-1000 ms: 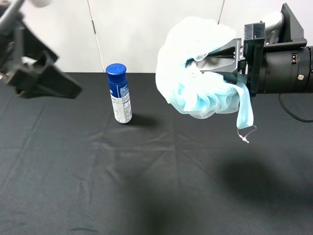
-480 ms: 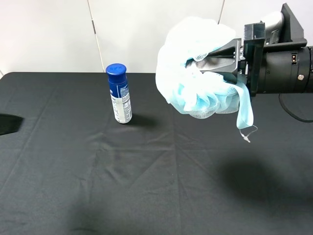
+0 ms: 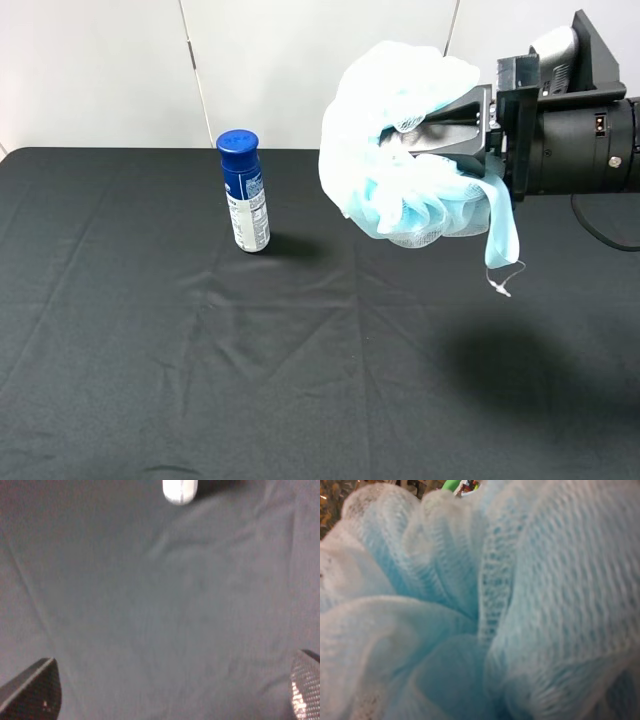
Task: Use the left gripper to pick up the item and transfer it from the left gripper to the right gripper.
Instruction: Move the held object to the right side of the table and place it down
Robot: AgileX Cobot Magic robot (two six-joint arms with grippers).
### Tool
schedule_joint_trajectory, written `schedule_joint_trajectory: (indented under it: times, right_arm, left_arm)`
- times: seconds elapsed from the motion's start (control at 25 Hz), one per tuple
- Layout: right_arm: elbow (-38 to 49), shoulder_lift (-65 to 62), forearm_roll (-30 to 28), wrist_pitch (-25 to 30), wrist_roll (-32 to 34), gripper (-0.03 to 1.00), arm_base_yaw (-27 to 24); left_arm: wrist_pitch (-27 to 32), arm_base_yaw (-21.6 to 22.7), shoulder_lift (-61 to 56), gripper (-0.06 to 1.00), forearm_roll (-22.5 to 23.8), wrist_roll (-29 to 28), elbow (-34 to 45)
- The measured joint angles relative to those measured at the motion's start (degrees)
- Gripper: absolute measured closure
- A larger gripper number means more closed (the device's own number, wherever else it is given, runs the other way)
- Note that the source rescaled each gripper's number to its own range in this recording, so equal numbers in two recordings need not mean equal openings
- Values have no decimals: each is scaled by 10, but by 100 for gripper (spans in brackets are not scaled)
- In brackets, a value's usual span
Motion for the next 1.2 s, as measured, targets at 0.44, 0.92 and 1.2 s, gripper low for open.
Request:
schedule_joint_trajectory:
  times: [0.44,0.92,1.2]
  right_arm:
    - [0,0,-5,-1,0,97,0]
    - [0,0,-9,-2,0,97,0]
    - [0,0,-9,-2,0,97,0]
  left_arm:
    - [65,0,-97,8,2,-8,29]
    - [66,0,-101,-1,2,-10,29]
    - [66,0,-101,-2,2,-12,29]
